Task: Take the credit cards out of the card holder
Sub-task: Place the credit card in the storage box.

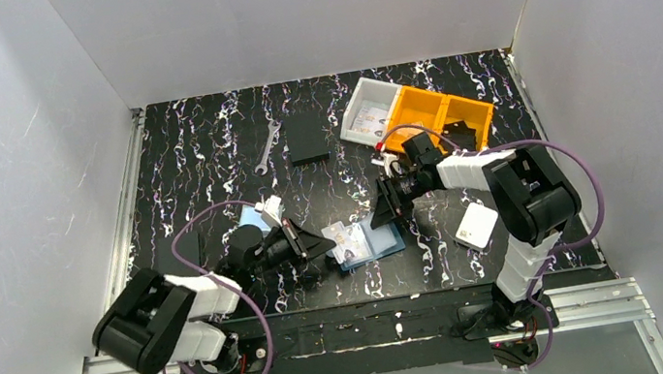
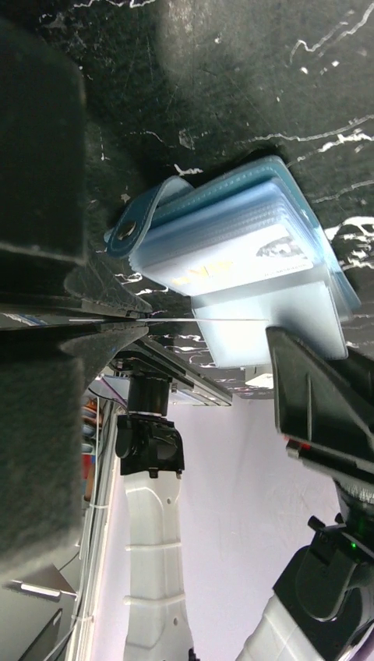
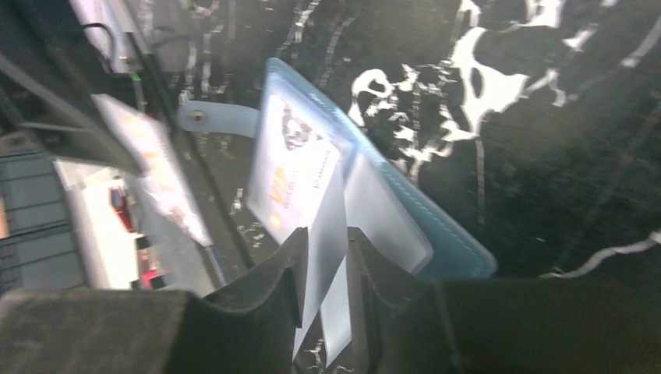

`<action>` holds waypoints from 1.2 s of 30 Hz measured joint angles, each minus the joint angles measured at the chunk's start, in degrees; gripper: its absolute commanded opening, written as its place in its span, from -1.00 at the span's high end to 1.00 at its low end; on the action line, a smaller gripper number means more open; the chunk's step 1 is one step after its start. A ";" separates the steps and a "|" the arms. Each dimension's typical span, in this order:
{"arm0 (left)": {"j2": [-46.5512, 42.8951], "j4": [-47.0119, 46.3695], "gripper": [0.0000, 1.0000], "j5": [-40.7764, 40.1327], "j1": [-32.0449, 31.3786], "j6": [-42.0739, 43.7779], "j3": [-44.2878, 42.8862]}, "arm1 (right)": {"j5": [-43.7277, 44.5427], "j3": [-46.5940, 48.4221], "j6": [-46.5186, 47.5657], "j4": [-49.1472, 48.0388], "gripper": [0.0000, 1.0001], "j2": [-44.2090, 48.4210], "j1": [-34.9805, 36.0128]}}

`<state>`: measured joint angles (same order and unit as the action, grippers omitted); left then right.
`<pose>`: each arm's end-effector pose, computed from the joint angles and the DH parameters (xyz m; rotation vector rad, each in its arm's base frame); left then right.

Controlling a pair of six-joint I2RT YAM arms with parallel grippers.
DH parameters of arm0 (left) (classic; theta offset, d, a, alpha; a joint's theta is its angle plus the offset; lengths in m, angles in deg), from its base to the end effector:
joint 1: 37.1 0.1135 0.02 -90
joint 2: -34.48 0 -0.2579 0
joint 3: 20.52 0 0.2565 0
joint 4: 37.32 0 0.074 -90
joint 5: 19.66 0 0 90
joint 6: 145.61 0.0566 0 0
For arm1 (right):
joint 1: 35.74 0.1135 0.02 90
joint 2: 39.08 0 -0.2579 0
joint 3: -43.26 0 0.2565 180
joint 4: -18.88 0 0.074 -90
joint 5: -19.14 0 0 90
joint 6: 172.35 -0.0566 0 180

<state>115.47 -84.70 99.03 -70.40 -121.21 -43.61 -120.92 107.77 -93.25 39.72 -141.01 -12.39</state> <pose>0.1836 -0.1531 0.1284 -0.1493 2.0599 -1.6120 0.2904 0.1726 0.1161 -0.6133 2.4995 1.3520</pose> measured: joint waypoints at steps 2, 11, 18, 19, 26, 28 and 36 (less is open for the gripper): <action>-4.13 1.49 1.00 0.31 0.09 1.22 0.00 | 3.26 0.74 3.06 2.84 0.26 0.37 0.00; -12.70 7.04 1.00 0.87 0.09 4.28 -0.04 | 17.84 4.59 14.36 13.00 -0.12 5.79 -0.20; -15.45 8.98 1.00 1.14 0.09 4.76 -1.64 | 14.62 15.63 29.92 26.32 -0.52 10.62 -1.36; -15.96 9.16 1.00 1.07 0.09 4.83 -2.14 | 13.70 17.40 31.69 27.78 -0.60 11.28 -1.51; -21.53 9.29 1.00 -1.55 -0.61 7.56 -7.69 | 3.76 32.44 39.56 36.94 -0.80 15.76 -1.66; -22.62 9.18 1.00 -2.64 -1.36 9.33 -9.11 | -0.50 34.97 39.78 38.64 -0.96 15.82 -1.64; -23.69 9.18 1.00 -6.47 -5.03 16.26 -11.96 | -9.66 35.45 34.99 41.77 -0.96 14.56 0.92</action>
<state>91.78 -75.52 92.56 -75.43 -104.95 -55.56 -130.58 143.22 -58.26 81.49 -126.45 -11.47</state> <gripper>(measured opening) 0.010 0.982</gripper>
